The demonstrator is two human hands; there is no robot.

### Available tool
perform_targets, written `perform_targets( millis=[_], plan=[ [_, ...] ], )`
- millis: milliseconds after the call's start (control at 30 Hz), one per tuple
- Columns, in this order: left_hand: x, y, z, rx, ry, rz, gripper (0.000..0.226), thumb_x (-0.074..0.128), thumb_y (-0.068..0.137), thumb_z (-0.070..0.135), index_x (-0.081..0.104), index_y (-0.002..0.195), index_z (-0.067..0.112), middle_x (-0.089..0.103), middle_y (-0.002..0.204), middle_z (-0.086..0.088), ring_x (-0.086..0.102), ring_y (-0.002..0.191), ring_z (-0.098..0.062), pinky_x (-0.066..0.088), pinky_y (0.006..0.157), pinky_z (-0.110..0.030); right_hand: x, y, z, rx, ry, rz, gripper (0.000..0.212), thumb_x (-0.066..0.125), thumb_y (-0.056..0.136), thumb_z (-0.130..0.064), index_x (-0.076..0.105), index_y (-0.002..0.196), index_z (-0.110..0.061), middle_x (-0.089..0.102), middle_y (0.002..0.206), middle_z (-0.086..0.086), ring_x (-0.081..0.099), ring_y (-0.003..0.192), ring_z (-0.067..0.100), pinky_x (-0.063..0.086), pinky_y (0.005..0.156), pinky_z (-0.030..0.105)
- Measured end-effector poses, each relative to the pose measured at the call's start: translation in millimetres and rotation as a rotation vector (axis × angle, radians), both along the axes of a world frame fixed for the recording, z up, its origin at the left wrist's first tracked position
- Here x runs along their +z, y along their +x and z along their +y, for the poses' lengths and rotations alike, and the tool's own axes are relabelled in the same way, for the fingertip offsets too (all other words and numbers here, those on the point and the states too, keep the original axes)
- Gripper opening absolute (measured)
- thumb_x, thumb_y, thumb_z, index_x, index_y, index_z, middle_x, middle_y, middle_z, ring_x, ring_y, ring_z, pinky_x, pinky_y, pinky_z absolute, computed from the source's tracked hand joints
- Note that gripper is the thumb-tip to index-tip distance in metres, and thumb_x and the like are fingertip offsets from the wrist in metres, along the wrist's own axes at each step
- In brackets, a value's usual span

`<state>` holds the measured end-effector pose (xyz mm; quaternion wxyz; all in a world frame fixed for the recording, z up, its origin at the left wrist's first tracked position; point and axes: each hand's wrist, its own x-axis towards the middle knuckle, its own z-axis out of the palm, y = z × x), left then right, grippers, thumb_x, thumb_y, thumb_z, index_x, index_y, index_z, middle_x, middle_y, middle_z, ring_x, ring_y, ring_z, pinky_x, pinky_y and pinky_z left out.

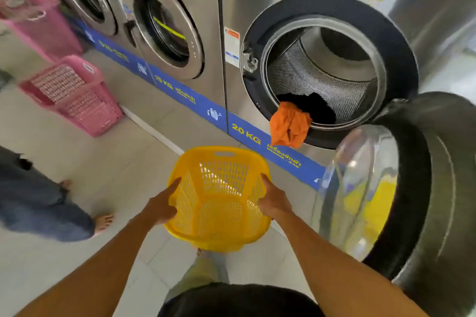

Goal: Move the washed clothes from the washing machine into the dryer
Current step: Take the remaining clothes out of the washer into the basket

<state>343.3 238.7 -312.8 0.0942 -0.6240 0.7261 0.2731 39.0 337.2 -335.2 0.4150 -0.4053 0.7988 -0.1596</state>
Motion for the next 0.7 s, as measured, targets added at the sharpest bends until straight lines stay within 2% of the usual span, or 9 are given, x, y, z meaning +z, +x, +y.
perform_targets(
  millis=[100, 200, 267, 333, 433, 500, 567, 633, 700],
  plan=[
    [11.4, -12.8, -53.1, -0.085, 0.042, 0.029, 0.099, 0.060, 0.079, 0.012, 0.001, 0.150, 0.046, 0.057, 0.137, -0.015, 0.062, 0.113, -0.035, 0.050, 0.089, -0.036, 3.7, 2.7, -18.5, -0.129, 0.013, -0.039, 0.085, 0.054, 0.086, -0.018, 0.012, 0.154, -0.049, 0.061, 0.133, 0.011, 0.063, 0.115, 0.033, 0.054, 0.093, 0.040],
    [1.4, -11.0, -119.1, -0.189, 0.090, 0.083, 0.104, 0.063, 0.067, 0.023, 0.001, 0.128, 0.080, 0.059, 0.133, -0.019, 0.061, 0.114, -0.037, 0.051, 0.093, -0.042, 3.0, 4.9, -37.2, -0.234, 0.012, -0.063, 0.089, 0.053, 0.083, -0.013, 0.013, 0.153, -0.050, 0.066, 0.124, 0.012, 0.066, 0.106, 0.033, 0.055, 0.085, 0.037],
    [-14.6, -10.0, -151.7, -0.248, 0.078, 0.029, 0.104, 0.062, 0.063, 0.029, -0.005, 0.114, 0.089, 0.061, 0.130, -0.019, 0.062, 0.113, -0.038, 0.051, 0.092, -0.045, -0.1, 11.1, -40.2, -0.289, -0.001, -0.107, 0.088, 0.053, 0.085, -0.011, 0.013, 0.154, -0.049, 0.067, 0.119, 0.015, 0.067, 0.100, 0.034, 0.052, 0.077, 0.034],
    [-18.6, -19.0, -174.8, -0.273, 0.094, -0.022, 0.103, 0.061, 0.065, 0.029, -0.002, 0.127, 0.080, 0.063, 0.127, -0.019, 0.064, 0.110, -0.037, 0.052, 0.090, -0.044, -3.2, 14.6, -41.2, -0.345, 0.004, -0.152, 0.087, 0.052, 0.085, -0.010, 0.014, 0.154, -0.048, 0.068, 0.115, 0.016, 0.067, 0.094, 0.034, 0.048, 0.072, 0.031],
    [-6.1, -52.6, -192.0, -0.361, 0.148, -0.057, 0.103, 0.053, 0.058, 0.026, 0.004, 0.145, 0.051, 0.062, 0.129, -0.022, 0.065, 0.108, -0.037, 0.052, 0.089, -0.044, -19.7, 15.4, -44.6, -0.441, 0.002, -0.188, 0.089, 0.052, 0.083, -0.007, 0.016, 0.153, -0.048, 0.068, 0.120, 0.016, 0.068, 0.090, 0.034, 0.053, 0.073, 0.034],
    [4.0, -78.2, -196.6, -0.395, 0.173, -0.092, 0.103, 0.052, 0.058, 0.022, 0.006, 0.147, 0.048, 0.063, 0.126, -0.021, 0.066, 0.102, -0.036, 0.054, 0.082, -0.040, -32.9, 15.0, -46.6, -0.521, -0.008, -0.222, 0.090, 0.052, 0.081, -0.005, 0.019, 0.153, -0.047, 0.069, 0.113, 0.018, 0.069, 0.084, 0.037, 0.059, 0.072, 0.040],
    [8.3, -104.7, -202.3, -0.450, 0.177, -0.149, 0.095, 0.056, 0.073, 0.015, 0.010, 0.150, 0.045, 0.062, 0.129, -0.018, 0.067, 0.101, -0.036, 0.051, 0.073, -0.033, -41.5, 9.3, -51.9, -0.569, -0.009, -0.248, 0.090, 0.052, 0.081, -0.003, 0.020, 0.153, -0.046, 0.069, 0.105, 0.019, 0.069, 0.082, 0.039, 0.060, 0.073, 0.046],
    [3.4, -127.3, -215.8, -0.474, 0.173, -0.166, 0.081, 0.052, 0.087, 0.010, 0.016, 0.150, 0.046, 0.059, 0.135, -0.016, 0.066, 0.103, -0.037, 0.049, 0.070, -0.030, -48.1, 0.7, -60.2, -0.584, 0.009, -0.226, 0.087, 0.052, 0.084, -0.004, 0.019, 0.154, -0.044, 0.068, 0.111, 0.019, 0.068, 0.088, 0.039, 0.059, 0.076, 0.045],
    [-5.5, -146.4, -234.7, -0.503, 0.191, -0.169, 0.072, 0.047, 0.092, 0.012, 0.022, 0.149, 0.049, 0.053, 0.143, -0.010, 0.066, 0.104, -0.033, 0.051, 0.074, -0.030, -54.7, -10.3, -69.3, -0.583, 0.013, -0.200, 0.085, 0.053, 0.086, -0.005, 0.019, 0.155, -0.041, 0.066, 0.120, 0.019, 0.067, 0.097, 0.040, 0.057, 0.081, 0.042]
  ],
)
